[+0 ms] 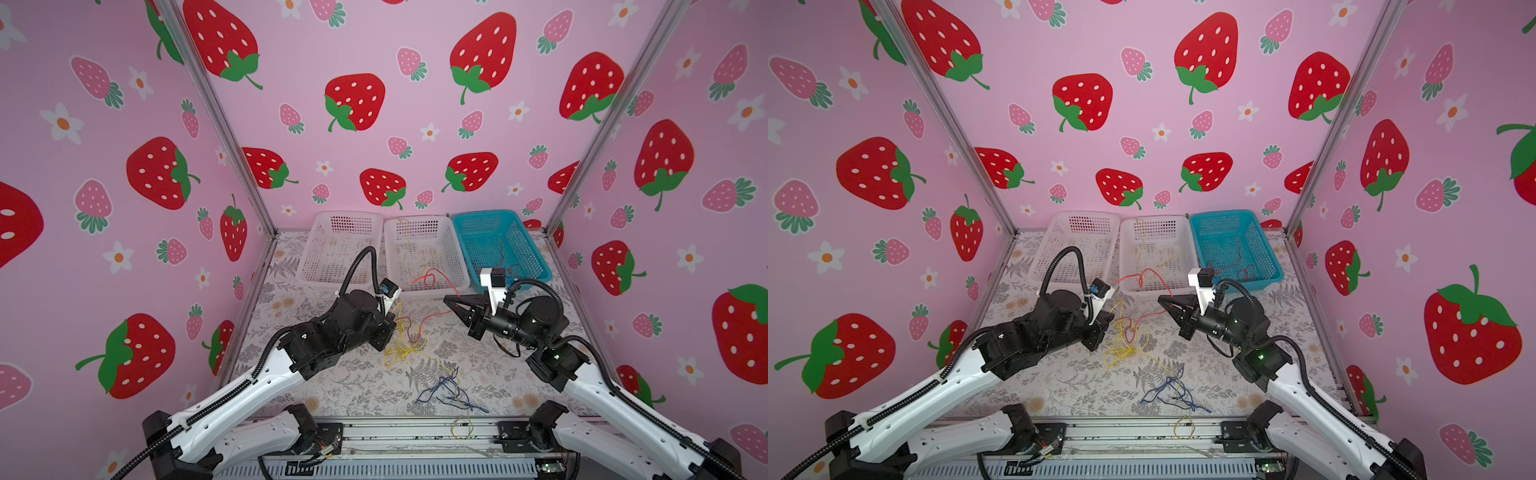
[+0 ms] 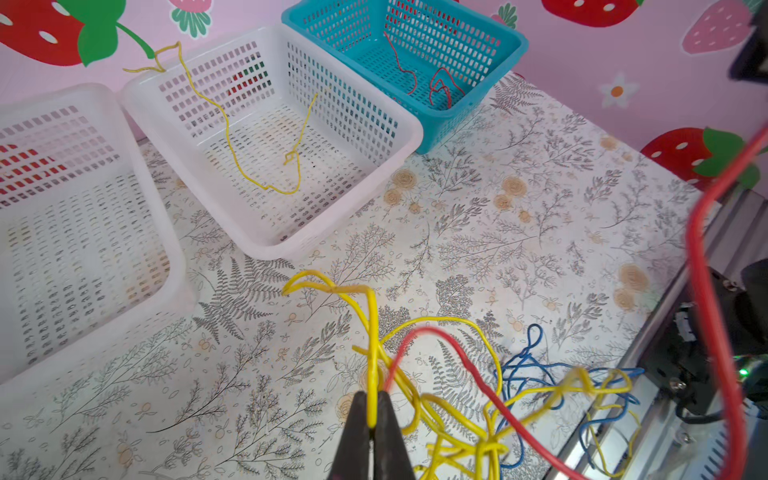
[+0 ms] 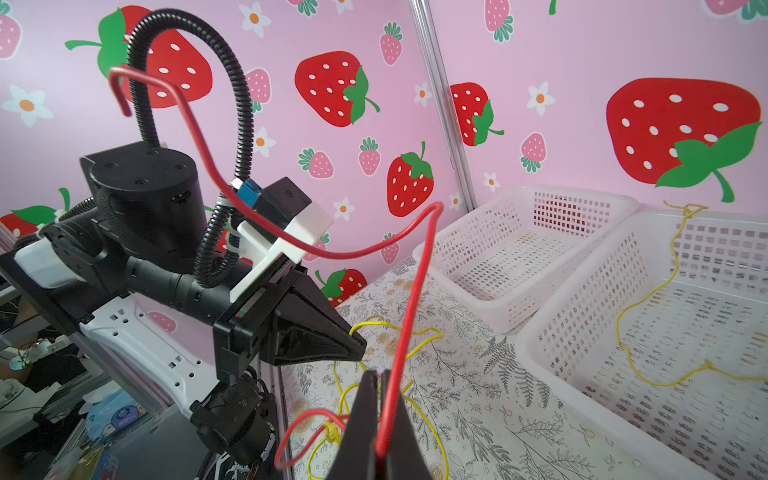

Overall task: Untangle the cables
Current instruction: 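Pull the red wire toward the teal basket with the right gripper while left holds yellow, then carry the red wire over the teal basket with the right gripper and release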

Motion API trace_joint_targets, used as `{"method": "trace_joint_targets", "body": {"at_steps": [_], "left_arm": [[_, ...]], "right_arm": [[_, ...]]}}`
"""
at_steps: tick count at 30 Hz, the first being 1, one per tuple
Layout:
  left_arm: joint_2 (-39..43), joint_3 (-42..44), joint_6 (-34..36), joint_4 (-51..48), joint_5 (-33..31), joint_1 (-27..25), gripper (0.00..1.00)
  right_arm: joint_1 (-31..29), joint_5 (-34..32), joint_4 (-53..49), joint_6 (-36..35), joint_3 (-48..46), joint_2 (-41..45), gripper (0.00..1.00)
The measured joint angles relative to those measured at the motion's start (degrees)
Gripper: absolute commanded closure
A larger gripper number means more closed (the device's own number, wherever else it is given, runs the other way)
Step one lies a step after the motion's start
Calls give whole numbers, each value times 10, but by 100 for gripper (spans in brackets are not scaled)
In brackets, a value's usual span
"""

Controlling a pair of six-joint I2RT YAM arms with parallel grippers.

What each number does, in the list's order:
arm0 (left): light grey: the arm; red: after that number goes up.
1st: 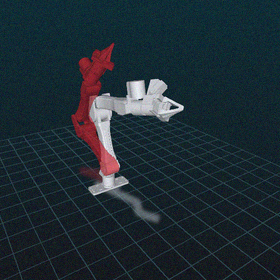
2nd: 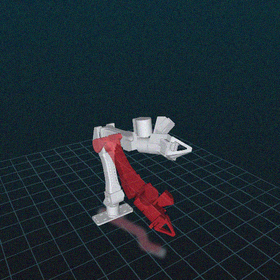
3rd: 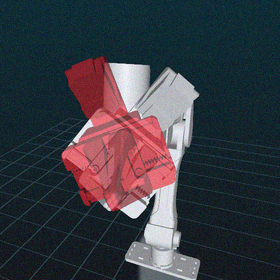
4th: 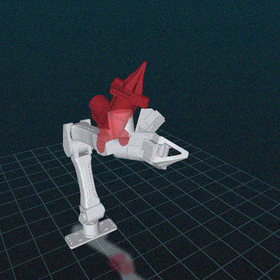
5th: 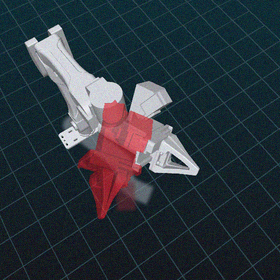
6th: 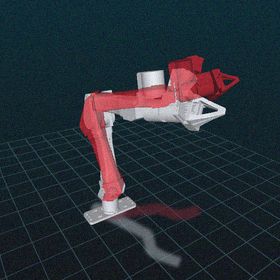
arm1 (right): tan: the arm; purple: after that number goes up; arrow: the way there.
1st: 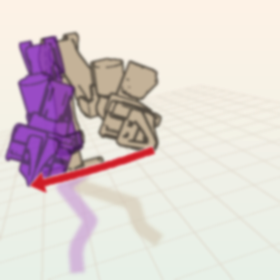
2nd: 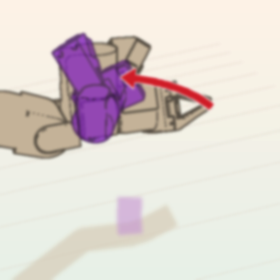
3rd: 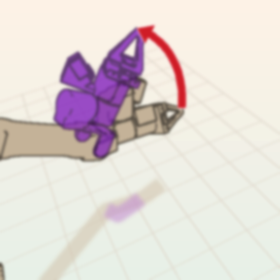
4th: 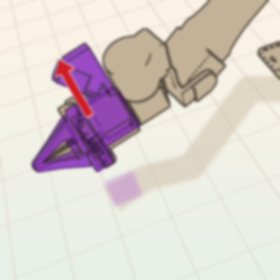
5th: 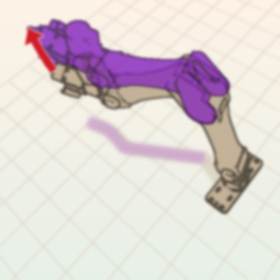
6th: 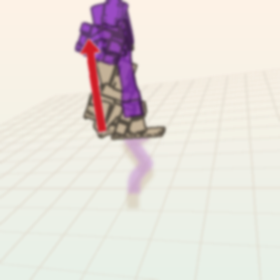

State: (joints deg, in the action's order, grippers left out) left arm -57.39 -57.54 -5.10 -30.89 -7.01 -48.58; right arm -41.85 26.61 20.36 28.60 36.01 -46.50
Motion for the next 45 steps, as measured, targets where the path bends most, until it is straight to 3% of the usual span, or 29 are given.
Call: {"method": "trace_joint_targets", "body": {"at_steps": [10, 16, 22, 30, 34, 37, 40, 45], "left_arm": [[11, 7, 12, -6, -35, 4, 100], [-3, 7, 19, -7, -34, 4, 100], [-7, 10, 19, -7, -23, 5, 100], [9, 19, 21, -7, -11, 5, 100], [13, 26, 22, -6, -9, 5, 100], [15, 28, 22, -6, -9, 5, 100], [18, 28, 22, -6, -14, 5, 100], [22, 28, 22, -6, -21, 5, 100]], "right_arm": [[0, -138, -79, -15, 8, 49, 100], [0, -183, -55, 17, 8, 56, 100], [0, -155, 21, 62, 13, -12, 100], [0, -180, 81, 77, 16, -95, 100], [0, -207, 101, 74, 26, -144, 100], [3, -269, 71, 52, 49, -150, 100], [31, -335, 17, 25, 108, -155, 100], [143, -386, -50, 11, 193, -191, 100]]}}
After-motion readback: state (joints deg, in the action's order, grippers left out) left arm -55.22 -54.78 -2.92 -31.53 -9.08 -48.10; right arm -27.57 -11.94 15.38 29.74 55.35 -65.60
